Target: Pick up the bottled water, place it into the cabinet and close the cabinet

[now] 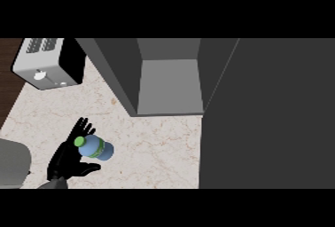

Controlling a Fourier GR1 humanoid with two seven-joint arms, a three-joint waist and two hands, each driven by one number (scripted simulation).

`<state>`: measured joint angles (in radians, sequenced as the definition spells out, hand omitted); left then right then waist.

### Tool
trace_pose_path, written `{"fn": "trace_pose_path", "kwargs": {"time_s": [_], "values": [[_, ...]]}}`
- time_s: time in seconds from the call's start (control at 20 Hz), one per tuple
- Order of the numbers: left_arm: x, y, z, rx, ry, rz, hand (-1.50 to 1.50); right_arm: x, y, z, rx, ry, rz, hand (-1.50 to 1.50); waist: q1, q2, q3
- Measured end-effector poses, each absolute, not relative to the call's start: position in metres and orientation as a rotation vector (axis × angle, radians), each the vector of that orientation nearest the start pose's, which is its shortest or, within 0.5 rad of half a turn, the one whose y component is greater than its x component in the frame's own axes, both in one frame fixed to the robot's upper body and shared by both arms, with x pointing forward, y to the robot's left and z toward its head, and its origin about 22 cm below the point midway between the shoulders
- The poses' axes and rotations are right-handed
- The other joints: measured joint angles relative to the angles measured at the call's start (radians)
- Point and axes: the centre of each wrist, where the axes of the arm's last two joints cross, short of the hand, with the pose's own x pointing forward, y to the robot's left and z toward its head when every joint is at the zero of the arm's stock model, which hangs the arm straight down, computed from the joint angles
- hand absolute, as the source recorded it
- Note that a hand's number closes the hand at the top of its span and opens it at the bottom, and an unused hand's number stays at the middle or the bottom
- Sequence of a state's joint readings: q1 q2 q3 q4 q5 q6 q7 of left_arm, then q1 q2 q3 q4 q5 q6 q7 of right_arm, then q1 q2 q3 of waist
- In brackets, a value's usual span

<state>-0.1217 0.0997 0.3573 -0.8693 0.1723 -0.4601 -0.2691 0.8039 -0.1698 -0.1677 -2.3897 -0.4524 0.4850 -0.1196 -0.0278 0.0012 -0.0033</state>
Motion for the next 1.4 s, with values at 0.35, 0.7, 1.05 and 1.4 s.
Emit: {"fn": "trace_pose_path", "kwargs": {"time_s": [0.35, 0.7, 1.05, 1.4], "values": [[0.222, 0.298, -0.142, -0.377, -1.368, 0.267, 1.5, 0.051, -0.307, 0.108, 0.201, -1.818, 0.115, -1.5, 0.006, 0.0, 0.0], [0.225, 0.295, -0.149, -0.497, -1.383, 0.375, 1.5, 0.046, -0.313, 0.109, 0.186, -1.82, 0.114, -1.5, 0.008, -0.001, 0.001], [0.242, 0.301, -0.137, -0.467, -1.476, 0.377, 1.5, 0.043, -0.32, 0.111, 0.165, -1.818, 0.129, -1.5, 0.008, -0.002, 0.001], [0.235, 0.328, -0.129, -0.242, -1.646, 0.343, 1.5, 0.038, -0.317, 0.107, 0.192, -1.835, 0.096, -1.5, 0.008, -0.001, 0.001]]}}
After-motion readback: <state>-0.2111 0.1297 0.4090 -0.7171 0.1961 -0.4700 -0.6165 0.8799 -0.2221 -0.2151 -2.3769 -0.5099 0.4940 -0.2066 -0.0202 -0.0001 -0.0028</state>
